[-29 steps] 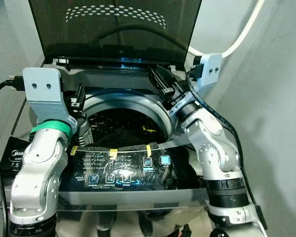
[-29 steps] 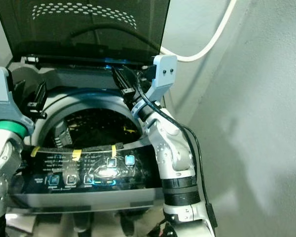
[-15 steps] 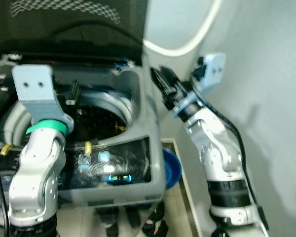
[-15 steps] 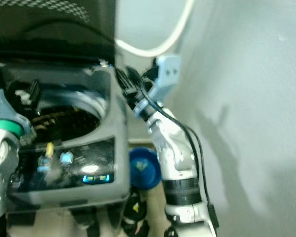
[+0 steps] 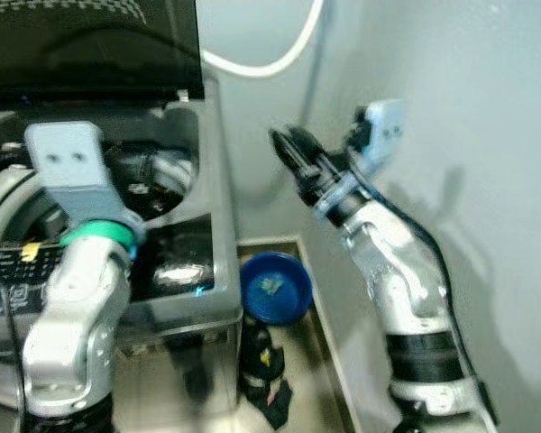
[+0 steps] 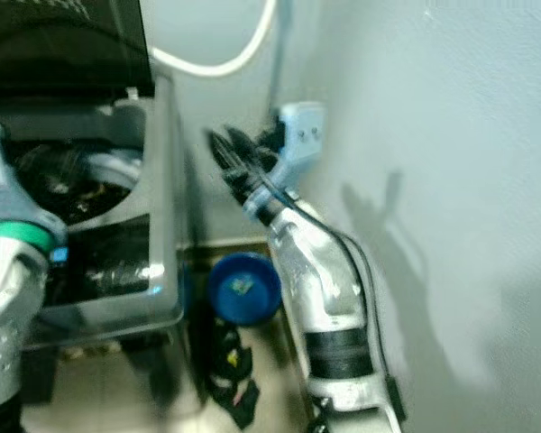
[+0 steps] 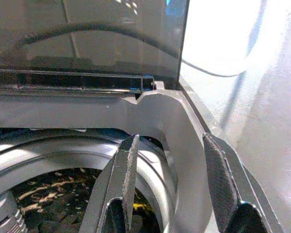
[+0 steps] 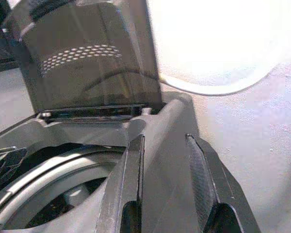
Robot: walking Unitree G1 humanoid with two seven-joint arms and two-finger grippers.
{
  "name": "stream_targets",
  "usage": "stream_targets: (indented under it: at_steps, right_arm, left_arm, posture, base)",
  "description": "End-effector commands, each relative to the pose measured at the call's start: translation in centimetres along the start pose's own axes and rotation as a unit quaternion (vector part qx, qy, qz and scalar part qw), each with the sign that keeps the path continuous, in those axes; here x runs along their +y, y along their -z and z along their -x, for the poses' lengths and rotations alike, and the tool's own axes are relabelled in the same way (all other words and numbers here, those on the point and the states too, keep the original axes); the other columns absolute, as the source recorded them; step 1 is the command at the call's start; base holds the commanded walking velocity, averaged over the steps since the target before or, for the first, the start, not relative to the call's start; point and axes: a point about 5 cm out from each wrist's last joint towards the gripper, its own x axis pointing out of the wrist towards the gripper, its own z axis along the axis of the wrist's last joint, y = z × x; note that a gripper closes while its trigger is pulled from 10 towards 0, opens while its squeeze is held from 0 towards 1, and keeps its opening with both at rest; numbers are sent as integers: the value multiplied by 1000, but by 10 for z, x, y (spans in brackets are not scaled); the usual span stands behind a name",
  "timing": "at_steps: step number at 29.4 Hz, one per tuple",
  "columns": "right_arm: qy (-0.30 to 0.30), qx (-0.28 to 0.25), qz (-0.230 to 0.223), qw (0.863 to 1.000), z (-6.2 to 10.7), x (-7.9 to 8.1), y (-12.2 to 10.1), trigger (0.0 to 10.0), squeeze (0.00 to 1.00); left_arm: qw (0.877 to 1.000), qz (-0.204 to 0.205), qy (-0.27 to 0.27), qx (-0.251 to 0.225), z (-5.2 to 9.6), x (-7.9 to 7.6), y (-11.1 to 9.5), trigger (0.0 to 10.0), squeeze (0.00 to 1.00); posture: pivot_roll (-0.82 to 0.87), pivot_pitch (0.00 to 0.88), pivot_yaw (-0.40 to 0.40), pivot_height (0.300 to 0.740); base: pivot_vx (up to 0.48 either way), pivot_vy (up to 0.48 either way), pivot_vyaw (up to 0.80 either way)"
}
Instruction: Clothes washing
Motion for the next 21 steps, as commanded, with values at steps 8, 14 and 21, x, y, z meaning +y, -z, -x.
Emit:
stream_targets:
  at_steps: [8, 14, 21]
  right_arm:
    - [-23, 2, -8, 1000, -5, 11, 2, 10000, 0]
    - [-24, 3, -10, 1000, -5, 11, 3, 10000, 0]
    - [-11, -1, -16, 1000, -4, 8, 5, 10000, 0]
  left_arm:
    - [1000, -6, -22, 3, 4, 10, 1, 10000, 0]
    - [1000, -16, -25, 11, 4, 11, 4, 10000, 0]
    - [999, -27, -27, 6, 4, 13, 3, 10000, 0]
  posture:
    - [151, 50, -39, 740]
    - [154, 44, -41, 740]
    - [152, 43, -46, 740]
  base:
    - [0, 0, 0]
    - [0, 0, 0]
    - [0, 0, 0]
